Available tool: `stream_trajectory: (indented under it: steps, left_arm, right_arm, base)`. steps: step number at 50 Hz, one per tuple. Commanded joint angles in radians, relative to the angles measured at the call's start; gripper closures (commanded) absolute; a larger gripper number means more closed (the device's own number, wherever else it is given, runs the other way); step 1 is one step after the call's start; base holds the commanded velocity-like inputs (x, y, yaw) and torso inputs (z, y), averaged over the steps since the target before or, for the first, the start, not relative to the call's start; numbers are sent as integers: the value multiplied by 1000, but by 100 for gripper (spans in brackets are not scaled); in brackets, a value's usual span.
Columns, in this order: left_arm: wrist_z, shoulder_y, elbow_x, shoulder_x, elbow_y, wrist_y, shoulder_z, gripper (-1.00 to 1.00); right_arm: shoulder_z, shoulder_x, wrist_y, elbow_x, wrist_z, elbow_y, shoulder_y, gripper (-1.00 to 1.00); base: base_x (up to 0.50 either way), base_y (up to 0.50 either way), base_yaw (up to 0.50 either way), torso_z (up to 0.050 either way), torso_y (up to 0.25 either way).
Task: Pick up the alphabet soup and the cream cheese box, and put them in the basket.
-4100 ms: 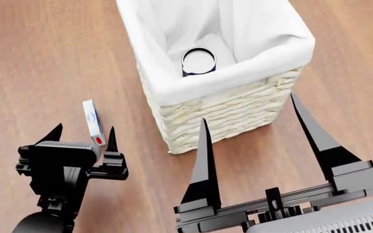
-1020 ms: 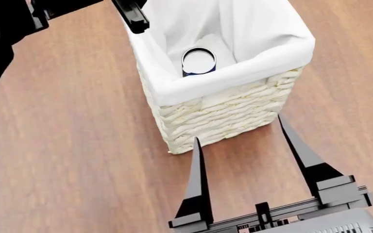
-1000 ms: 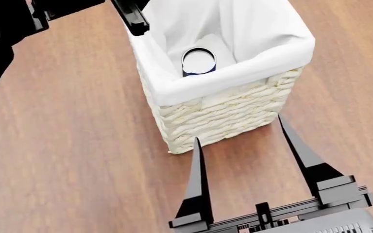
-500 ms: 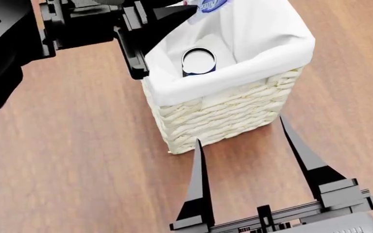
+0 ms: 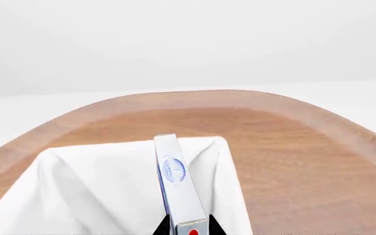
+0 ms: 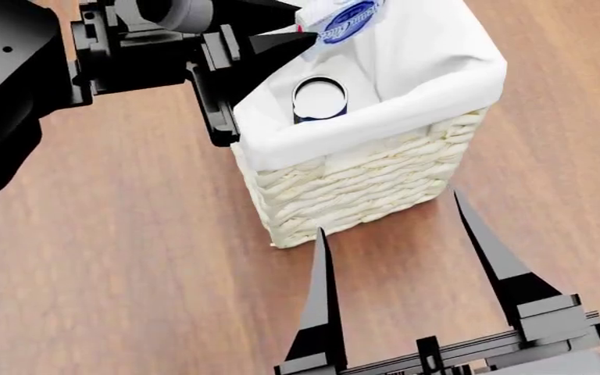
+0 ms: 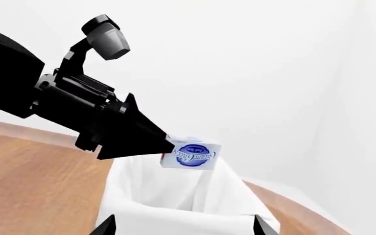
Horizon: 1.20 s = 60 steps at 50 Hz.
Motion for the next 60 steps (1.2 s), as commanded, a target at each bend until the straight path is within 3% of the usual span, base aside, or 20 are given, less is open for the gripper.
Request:
stream_trajectory:
  steps: [1, 8, 9, 32, 35, 40, 46, 60]
  left_arm:
    - [-11, -9, -13, 0, 10, -2, -11, 100]
    - [-27, -14, -8, 7, -8, 1, -10, 100]
    - [-38, -23, 0, 18, -41, 12, -12, -100]
    - [-36, -7, -16, -5, 0, -2, -7, -100]
    - [-127, 9, -5, -16, 40, 19, -31, -100]
    - [-378, 93, -3, -35, 194, 62, -111, -100]
    - [-627, 235, 83, -60, 406, 132, -123, -100]
    - [-998, 444, 147, -124, 874, 128, -202, -100]
  right_arm:
    - [2, 3, -2, 0, 2, -4, -4, -100]
    - [3, 3, -3, -1, 3, -8, -8, -100]
    - [4, 3, -5, 0, 3, -5, -9, -100]
    - [2, -5, 5, -5, 1, -9, -12, -100]
    - [2, -7, 2, -6, -1, -7, -14, -100]
    - [-2, -18, -4, -10, -6, 3, -17, -100]
    - [1, -15, -5, -9, -6, 2, -17, -100]
    - [1, -20, -13, -16, -6, 1, -25, -100]
  base:
    - [0, 0, 0, 0, 0]
    - [0, 0, 0, 0, 0]
    - [0, 0, 0, 0, 0]
    - [0, 0, 0, 0, 0]
    - [0, 0, 0, 0, 0]
    - [0, 0, 0, 0, 0]
    - [0, 0, 0, 0, 0]
    - [0, 0, 0, 0, 0]
